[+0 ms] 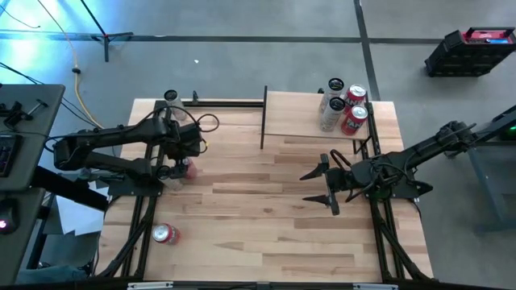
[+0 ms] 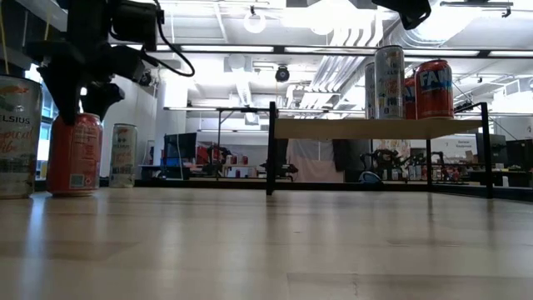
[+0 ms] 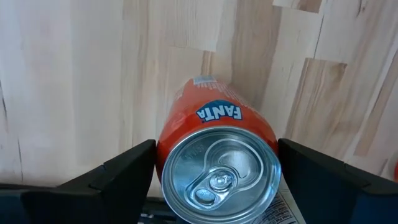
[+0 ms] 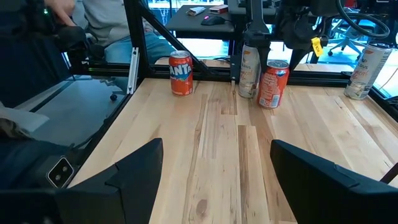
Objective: Place canned beverage on shelf
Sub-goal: Put the orange soda can on the shelf
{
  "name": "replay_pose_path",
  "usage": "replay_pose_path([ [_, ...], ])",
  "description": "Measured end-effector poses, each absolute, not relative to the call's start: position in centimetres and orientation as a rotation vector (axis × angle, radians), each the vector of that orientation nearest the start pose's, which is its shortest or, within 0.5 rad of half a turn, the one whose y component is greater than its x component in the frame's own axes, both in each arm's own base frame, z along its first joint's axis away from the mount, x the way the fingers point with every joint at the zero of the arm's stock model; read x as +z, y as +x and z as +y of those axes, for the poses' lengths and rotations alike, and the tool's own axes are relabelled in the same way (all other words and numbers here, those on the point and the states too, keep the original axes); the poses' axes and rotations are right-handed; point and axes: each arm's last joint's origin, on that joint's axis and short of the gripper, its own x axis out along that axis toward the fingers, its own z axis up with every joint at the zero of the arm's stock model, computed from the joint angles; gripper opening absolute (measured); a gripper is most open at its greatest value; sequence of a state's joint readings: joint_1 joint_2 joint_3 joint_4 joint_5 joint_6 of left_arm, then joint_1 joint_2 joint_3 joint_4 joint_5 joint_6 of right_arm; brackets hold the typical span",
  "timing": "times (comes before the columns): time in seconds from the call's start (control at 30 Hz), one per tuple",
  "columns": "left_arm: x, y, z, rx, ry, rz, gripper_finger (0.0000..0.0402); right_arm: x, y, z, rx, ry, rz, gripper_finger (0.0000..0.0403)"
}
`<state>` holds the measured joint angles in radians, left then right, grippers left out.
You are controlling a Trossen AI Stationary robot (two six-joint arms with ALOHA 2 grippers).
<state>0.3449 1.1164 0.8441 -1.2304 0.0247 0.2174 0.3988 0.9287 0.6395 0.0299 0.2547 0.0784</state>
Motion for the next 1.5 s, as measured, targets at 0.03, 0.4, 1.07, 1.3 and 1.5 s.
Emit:
replay_pose_path([
  [0.03,23.65,15.35,5.47,0.091,-0.098,1.495,0.0322,27.8,19.3,7.34,0.133,-0.005,0.251,0.0281],
  [0.4,23.86,15.48,5.61,0.158,-0.051,1.498,0.0322,27.8,19.3,7.34,0.133,-0.006,0.251,0.0281],
  [1.07,23.96,15.85,5.86,0.207,-0.03,1.462,0.0321,27.8,19.3,7.34,0.155,-0.183,0.239,0.0281],
  [1.3,24.0,16.22,5.79,0.196,-0.123,1.406,0.0321,27.8,19.3,7.35,0.159,-0.213,0.237,0.0281],
  [1.5,24.04,16.21,6.4,0.236,-0.147,1.384,0.0325,27.8,19.3,7.35,0.164,-0.248,0.234,0.0281],
])
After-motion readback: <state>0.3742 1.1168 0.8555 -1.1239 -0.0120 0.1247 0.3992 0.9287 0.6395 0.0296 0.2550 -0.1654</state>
